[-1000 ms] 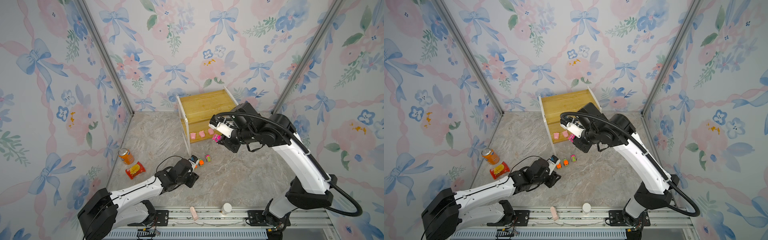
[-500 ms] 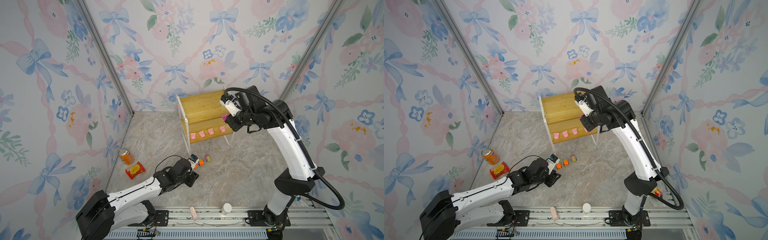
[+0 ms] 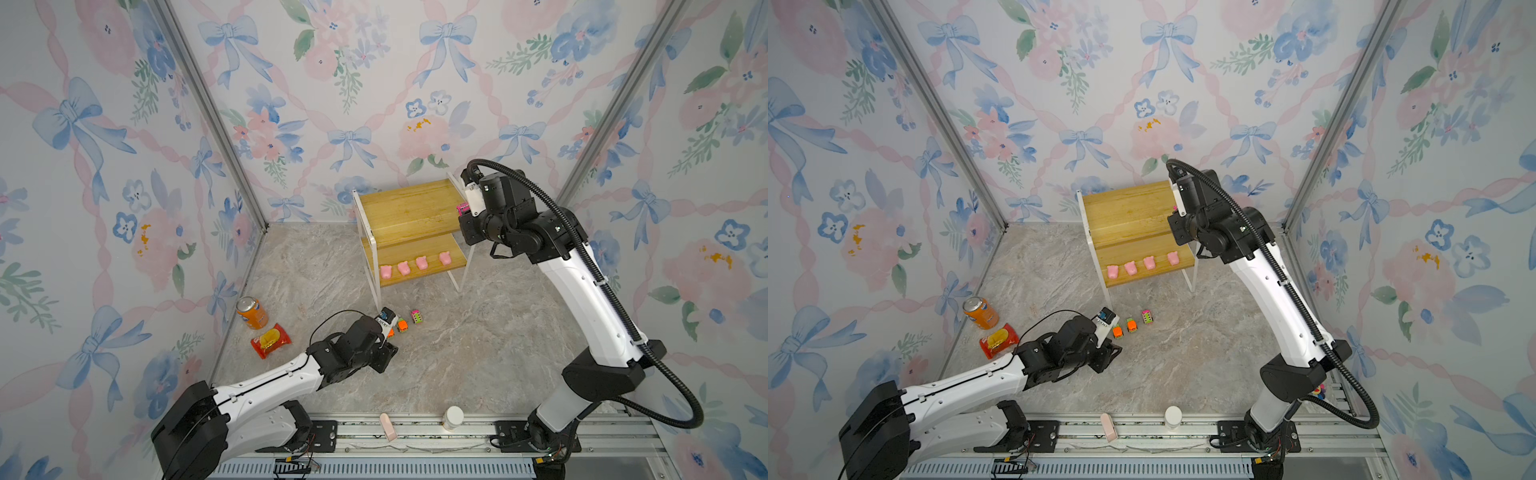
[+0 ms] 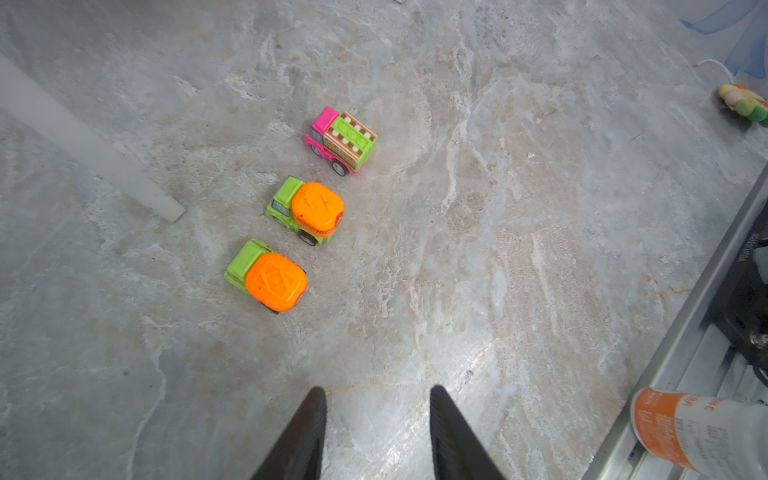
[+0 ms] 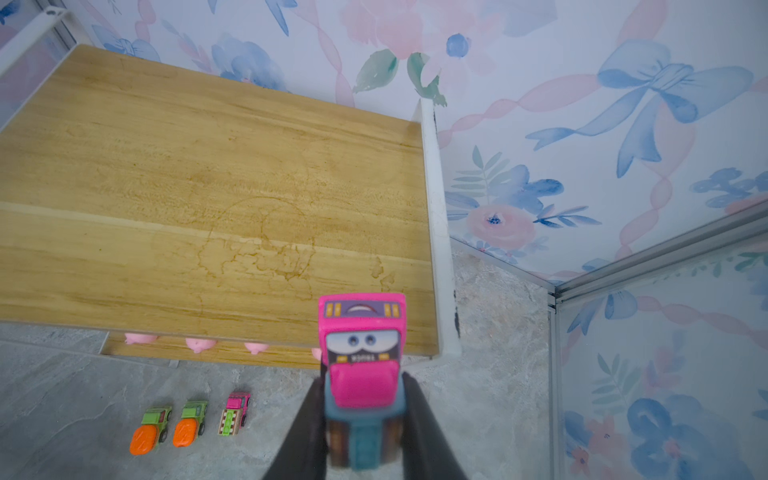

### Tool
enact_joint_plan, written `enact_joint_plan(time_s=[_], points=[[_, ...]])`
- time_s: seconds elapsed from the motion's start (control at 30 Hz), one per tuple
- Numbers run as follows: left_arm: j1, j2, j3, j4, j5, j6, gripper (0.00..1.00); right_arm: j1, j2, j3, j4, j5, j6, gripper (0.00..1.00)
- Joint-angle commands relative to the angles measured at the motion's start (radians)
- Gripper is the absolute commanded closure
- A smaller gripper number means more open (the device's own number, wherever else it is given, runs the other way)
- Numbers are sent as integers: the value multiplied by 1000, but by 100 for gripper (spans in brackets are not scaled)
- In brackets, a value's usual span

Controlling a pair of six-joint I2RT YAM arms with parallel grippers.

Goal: Place and organize the plastic toys onto the shelf
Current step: 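Carry the truck with the right gripper up over the shelf's top tier, then lower the truck onto the top shelf and open the right gripper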

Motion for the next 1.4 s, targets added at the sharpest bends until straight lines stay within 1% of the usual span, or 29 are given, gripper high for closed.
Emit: enact_joint_plan(time_s=[0.0,0.23,0.33,0.43,0.67,1.1,1.3,1.37], points=[[7,-19,26,-9,-7,23,58,-9,10,-5,78,29,38,85],[7,-34,20,-10,-10,20,57,-14,70,18,87,37,53,83],[8,-36,18,-9,-13,20,57,-16,95,38,68,20,77,82],[9,-33,19,-9,-15,20,57,-16,121,62,46,28,100,80],[9,-26,19,-9,-16,19,57,-20,156,99,14,48,130,79],[12,-19,17,-8,-15,18,57,-32,200,142,-35,41,141,77],[12,-11,18,-9,-13,19,57,-35,231,176,-62,38,138,74],[12,-8,18,-8,-12,19,58,-37,234,178,-64,38,135,72]])
